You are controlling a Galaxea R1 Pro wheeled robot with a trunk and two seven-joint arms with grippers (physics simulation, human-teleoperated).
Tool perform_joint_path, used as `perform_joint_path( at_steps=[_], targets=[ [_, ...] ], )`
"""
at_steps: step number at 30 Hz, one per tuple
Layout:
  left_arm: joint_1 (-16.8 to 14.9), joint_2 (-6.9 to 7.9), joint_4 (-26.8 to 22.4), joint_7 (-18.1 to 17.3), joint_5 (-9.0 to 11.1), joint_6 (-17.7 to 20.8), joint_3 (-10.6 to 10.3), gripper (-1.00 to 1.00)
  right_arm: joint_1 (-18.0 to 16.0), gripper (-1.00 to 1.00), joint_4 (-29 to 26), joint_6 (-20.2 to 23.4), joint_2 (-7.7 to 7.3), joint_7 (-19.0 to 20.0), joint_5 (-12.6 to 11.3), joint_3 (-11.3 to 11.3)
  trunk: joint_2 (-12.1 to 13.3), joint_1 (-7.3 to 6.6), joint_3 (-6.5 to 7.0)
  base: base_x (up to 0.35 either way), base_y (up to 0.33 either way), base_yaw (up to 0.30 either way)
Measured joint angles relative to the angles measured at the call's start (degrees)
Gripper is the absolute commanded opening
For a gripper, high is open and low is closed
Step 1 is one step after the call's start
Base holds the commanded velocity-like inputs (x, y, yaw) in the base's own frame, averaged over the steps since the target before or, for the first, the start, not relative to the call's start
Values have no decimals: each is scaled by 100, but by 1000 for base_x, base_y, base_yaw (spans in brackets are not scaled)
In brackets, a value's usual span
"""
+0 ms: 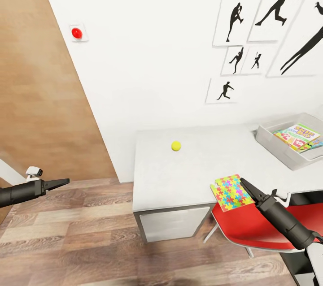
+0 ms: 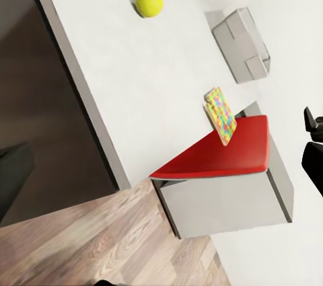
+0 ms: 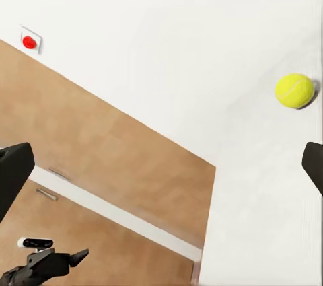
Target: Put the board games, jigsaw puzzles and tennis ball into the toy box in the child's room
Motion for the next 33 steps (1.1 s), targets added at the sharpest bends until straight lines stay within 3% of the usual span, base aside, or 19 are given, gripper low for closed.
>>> perform_joint_path(
  at_steps=[19,33],
  targets=[
    [1,-4,2,1,6,9,-4,100,0,100,-8,-49,-1,93,63,-19,1,0,41,0,-49,0],
    [0,20,0,0,11,86,5,100,0,100,-8,-200,-29,442,71,-20,0,0,153,0,-82,0]
  ],
)
